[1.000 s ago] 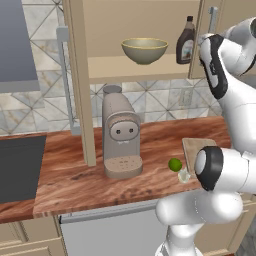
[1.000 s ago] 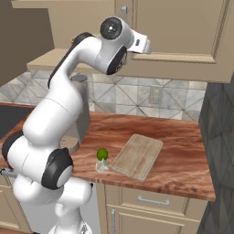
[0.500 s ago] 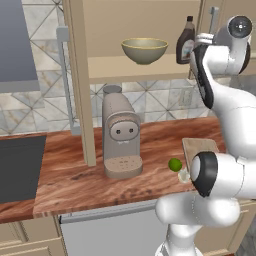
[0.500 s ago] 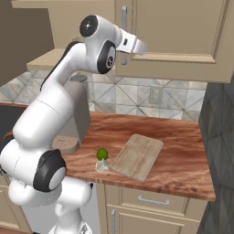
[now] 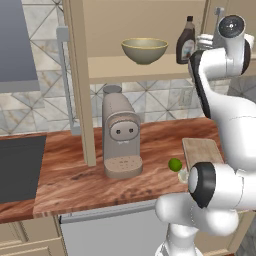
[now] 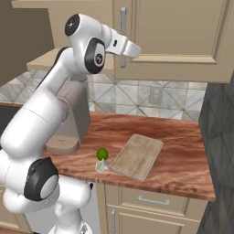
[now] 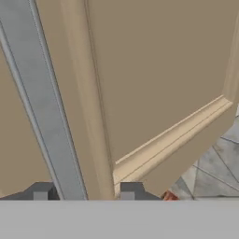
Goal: Open the cabinet. Place the bowl and condiment on the counter. Then place the lime and garlic on the cutting board.
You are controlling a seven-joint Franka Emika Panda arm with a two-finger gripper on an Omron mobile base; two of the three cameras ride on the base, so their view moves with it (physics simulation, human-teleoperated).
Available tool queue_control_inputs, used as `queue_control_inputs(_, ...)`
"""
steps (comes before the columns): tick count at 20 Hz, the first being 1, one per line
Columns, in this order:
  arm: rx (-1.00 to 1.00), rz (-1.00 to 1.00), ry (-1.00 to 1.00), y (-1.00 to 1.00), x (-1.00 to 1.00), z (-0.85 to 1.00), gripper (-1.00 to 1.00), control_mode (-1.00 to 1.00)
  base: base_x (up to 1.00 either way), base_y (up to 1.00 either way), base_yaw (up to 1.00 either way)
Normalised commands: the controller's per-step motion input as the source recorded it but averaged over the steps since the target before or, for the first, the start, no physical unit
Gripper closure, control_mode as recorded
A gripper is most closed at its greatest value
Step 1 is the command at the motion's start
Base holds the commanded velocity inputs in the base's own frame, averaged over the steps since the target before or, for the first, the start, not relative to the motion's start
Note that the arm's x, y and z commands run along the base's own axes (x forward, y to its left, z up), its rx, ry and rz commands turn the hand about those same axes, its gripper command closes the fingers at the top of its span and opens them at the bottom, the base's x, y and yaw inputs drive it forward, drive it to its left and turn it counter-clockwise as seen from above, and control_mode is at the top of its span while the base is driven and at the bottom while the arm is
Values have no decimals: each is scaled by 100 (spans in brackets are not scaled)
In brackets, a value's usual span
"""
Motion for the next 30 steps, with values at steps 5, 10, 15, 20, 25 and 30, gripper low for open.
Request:
queue_control_inputs(5, 3, -12, 0, -100, -71, -6, 100, -100, 0, 0, 0)
queue_control_inputs(10, 2, -5, 0, -100, -68, -9, 100, -100, 0, 0, 0)
queue_control_inputs(15, 3, -1, 0, -100, -70, -9, 100, -100, 0, 0, 0)
queue_control_inputs(20, 3, 0, 0, -100, -70, -10, 100, -100, 0, 0, 0)
queue_control_inputs(25, 1, 0, 0, -100, -64, -13, 100, -100, 0, 0, 0)
queue_control_inputs(30, 0, 0, 1, -100, -47, -15, 100, -100, 0, 0, 0)
